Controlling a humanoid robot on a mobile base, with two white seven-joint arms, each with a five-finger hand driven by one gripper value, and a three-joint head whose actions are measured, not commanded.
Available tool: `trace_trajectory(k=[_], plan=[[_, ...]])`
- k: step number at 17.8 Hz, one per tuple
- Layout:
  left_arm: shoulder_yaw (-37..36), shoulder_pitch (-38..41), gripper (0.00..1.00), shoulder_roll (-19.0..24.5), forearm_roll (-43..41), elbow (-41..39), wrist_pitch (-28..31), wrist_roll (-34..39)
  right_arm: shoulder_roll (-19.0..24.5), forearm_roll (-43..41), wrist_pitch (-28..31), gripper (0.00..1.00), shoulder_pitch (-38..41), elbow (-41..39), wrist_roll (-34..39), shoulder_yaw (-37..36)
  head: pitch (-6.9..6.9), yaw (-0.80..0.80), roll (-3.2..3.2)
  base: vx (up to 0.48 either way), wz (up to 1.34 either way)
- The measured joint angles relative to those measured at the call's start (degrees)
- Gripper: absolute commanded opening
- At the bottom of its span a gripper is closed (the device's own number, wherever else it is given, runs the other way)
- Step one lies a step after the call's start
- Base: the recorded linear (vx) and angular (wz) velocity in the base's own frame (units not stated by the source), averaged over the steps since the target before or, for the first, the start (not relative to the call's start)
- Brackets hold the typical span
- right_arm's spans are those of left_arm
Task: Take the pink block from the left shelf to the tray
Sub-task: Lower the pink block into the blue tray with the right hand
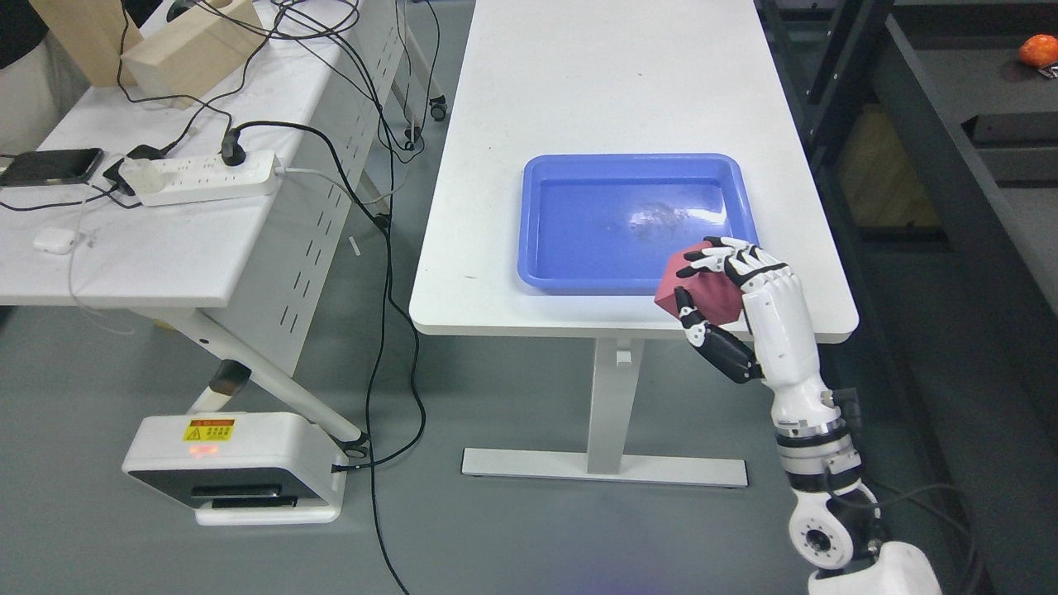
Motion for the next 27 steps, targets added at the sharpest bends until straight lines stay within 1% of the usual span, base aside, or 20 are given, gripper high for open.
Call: trace_trajectory(k=[8, 12, 18, 19, 22, 24, 26, 27], plan=[[0.0, 0.0, 1.0, 0.0, 0.0, 0.0, 0.0, 0.0, 0.0, 2.0, 1.3, 0.05, -1.8, 0.0, 3.3, 1.9, 0.0, 0.0, 0.0, 0.188, 0.02], [0.0, 0.0, 1.0, 0.0, 0.0, 0.0, 0.0, 0.0, 0.0, 3.9, 2.9, 0.05, -2.4, 0.1, 3.9, 3.1, 0.0, 0.0, 0.0, 0.168, 0.03], [0.0, 0.0, 1.0, 0.0, 0.0, 0.0, 0.0, 0.0, 0.0, 7.4, 5.7, 0.06, -2.8, 0.2, 7.0, 4.9, 0.0, 0.0, 0.0, 0.132, 0.0], [0.0, 0.0, 1.0, 0.0, 0.0, 0.0, 0.0, 0.0, 0.0, 8.0, 6.1, 0.09, -2.8, 0.3, 7.2, 5.1, 0.0, 0.0, 0.0, 0.1, 0.0], [0.0, 0.0, 1.0, 0.0, 0.0, 0.0, 0.0, 0.0, 0.0, 10.8, 6.7, 0.22, -2.9, 0.6, 7.4, 5.8, 0.0, 0.0, 0.0, 0.086, 0.0], [0.0, 0.0, 1.0, 0.0, 0.0, 0.0, 0.0, 0.0, 0.0, 12.9, 7.2, 0.39, -2.9, 1.2, 7.5, 6.1, 0.0, 0.0, 0.0, 0.045, 0.0], [0.0, 0.0, 1.0, 0.0, 0.0, 0.0, 0.0, 0.0, 0.0, 14.7, 9.4, 0.54, -2.9, 1.7, 7.5, 6.3, 0.0, 0.0, 0.0, 0.03, 0.0], [0.0, 0.0, 1.0, 0.0, 0.0, 0.0, 0.0, 0.0, 0.0, 15.4, 10.3, 0.6, -2.9, 2.0, 7.5, 6.4, 0.01, 0.0, 0.0, 0.024, 0.0]])
